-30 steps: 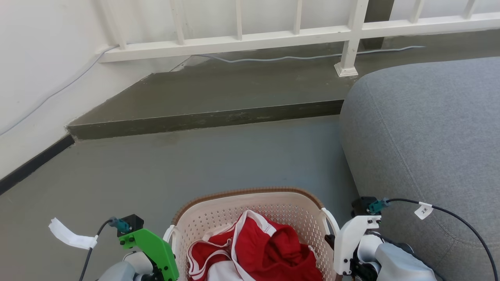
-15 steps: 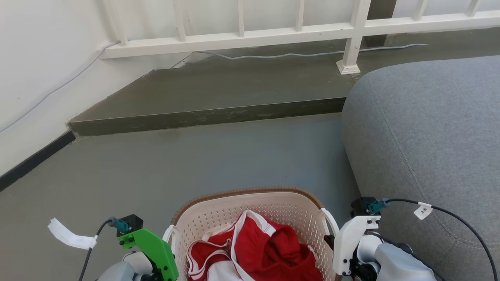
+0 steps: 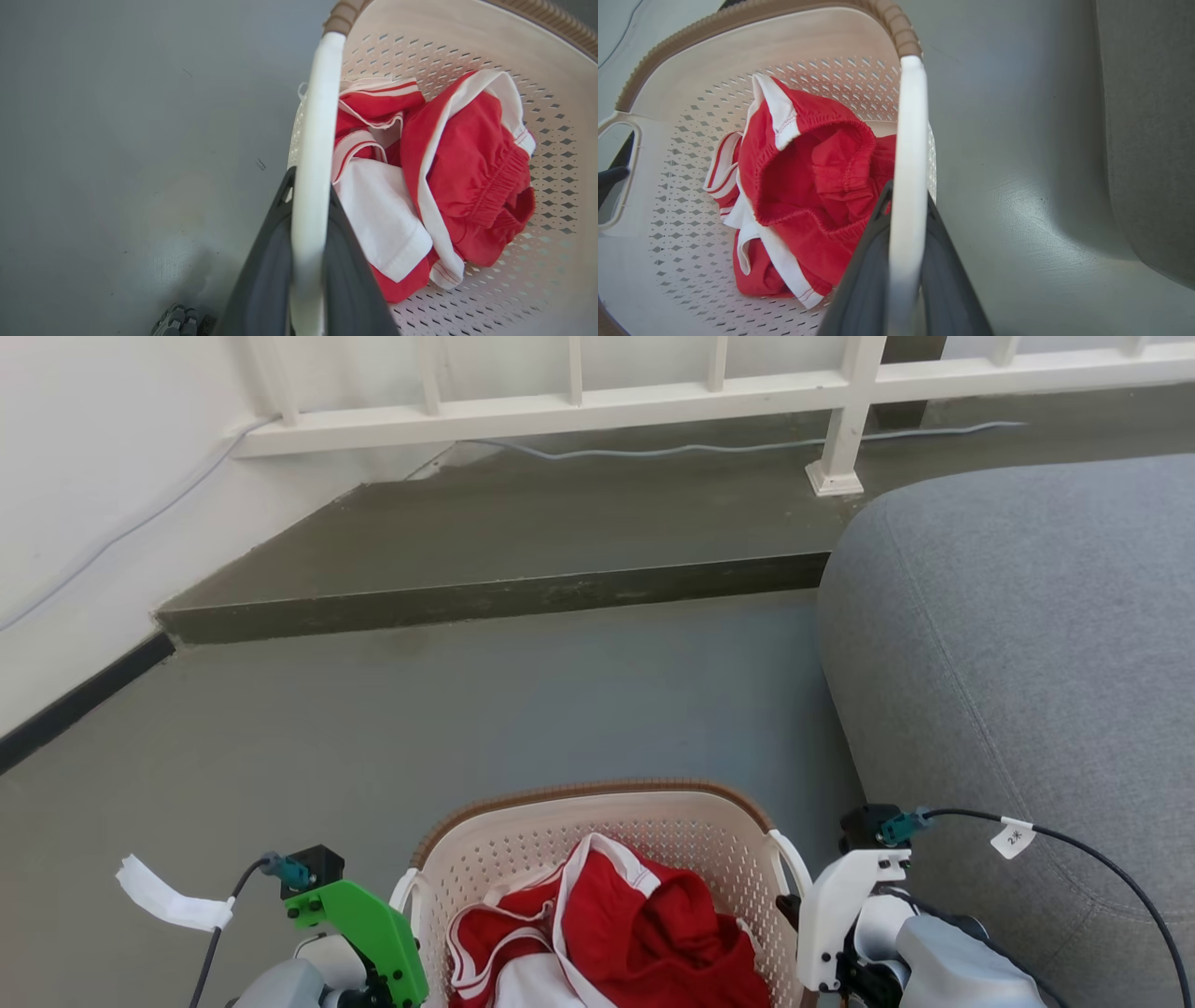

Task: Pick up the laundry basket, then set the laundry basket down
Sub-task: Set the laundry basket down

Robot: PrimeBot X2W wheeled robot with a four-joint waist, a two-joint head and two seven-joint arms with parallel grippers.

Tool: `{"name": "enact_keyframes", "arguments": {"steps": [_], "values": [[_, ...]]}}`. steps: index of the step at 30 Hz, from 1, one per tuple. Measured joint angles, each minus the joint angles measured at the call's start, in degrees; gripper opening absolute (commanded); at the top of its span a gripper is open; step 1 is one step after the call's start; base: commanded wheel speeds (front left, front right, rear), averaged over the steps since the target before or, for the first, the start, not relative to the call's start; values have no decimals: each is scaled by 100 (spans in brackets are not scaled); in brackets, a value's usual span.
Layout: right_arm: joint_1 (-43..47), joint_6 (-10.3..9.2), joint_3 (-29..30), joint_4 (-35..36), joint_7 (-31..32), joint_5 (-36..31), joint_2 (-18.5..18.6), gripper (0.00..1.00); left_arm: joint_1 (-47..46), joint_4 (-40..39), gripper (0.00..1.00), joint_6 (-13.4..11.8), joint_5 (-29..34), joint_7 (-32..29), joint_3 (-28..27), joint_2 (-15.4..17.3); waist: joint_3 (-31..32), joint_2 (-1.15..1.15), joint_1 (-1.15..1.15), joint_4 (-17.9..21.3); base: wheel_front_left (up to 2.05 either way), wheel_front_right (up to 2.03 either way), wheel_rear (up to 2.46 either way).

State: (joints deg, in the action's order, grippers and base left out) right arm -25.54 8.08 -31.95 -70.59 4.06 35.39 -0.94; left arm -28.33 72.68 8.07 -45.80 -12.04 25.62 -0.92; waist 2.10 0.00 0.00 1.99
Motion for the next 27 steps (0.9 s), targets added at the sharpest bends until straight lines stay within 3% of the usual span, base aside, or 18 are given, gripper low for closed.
{"name": "enact_keyframes", "arguments": {"steps": [12, 27], "values": [[-194, 0, -1, -32, -71, 9, 8, 0, -43, -79, 0, 0, 0, 159, 25, 7, -402, 0, 0, 25, 0, 0, 0], [-1062, -59, 29, 147, -563, -11, 153, 0, -888, -323, 0, -59, 78, 668, 23, 59, -1432, 0, 0, 50, 0, 0, 0]]}}
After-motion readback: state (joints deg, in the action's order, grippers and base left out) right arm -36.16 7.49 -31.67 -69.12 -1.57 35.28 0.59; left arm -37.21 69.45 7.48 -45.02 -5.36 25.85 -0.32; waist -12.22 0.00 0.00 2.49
